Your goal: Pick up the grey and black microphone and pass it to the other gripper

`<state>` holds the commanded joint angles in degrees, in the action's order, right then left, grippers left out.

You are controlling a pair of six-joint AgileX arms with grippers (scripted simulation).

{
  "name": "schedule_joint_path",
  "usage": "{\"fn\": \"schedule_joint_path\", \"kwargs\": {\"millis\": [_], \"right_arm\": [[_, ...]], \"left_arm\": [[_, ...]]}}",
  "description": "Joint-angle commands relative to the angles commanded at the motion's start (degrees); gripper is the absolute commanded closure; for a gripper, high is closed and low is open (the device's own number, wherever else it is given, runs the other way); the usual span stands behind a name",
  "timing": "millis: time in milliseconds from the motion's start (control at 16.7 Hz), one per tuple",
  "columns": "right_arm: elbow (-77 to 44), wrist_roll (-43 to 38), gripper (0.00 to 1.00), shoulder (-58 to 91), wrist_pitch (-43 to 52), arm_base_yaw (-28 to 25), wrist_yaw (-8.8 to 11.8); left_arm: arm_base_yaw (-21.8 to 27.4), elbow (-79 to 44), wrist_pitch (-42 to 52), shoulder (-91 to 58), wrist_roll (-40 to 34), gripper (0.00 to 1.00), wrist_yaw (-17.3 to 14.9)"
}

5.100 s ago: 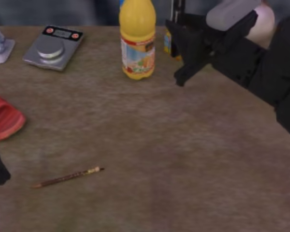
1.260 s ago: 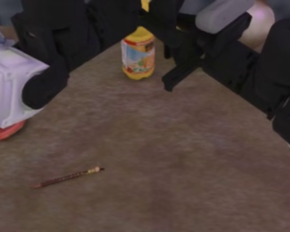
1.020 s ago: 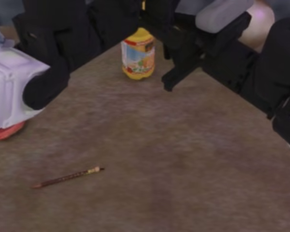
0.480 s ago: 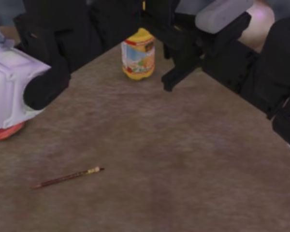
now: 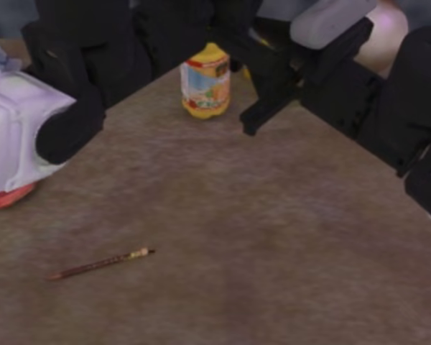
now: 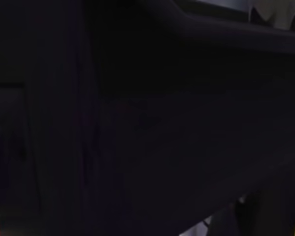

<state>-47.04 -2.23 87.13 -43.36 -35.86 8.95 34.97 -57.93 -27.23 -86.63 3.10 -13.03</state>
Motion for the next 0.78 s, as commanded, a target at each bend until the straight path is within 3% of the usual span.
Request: {"fn": "schedule_joint_path", "kwargs": {"millis": [360,780], "right_arm": [[0.0,0.0,0.02,0.0,0.0,0.0,0.0],[0.0,0.0,0.00,0.0,0.0,0.0,0.0]], "left_arm": [[0.0,0.0,0.0,0.0,0.0,1.00,0.0],[0.0,0.0,0.0,0.0,0.0,1.00,0.0]]}}
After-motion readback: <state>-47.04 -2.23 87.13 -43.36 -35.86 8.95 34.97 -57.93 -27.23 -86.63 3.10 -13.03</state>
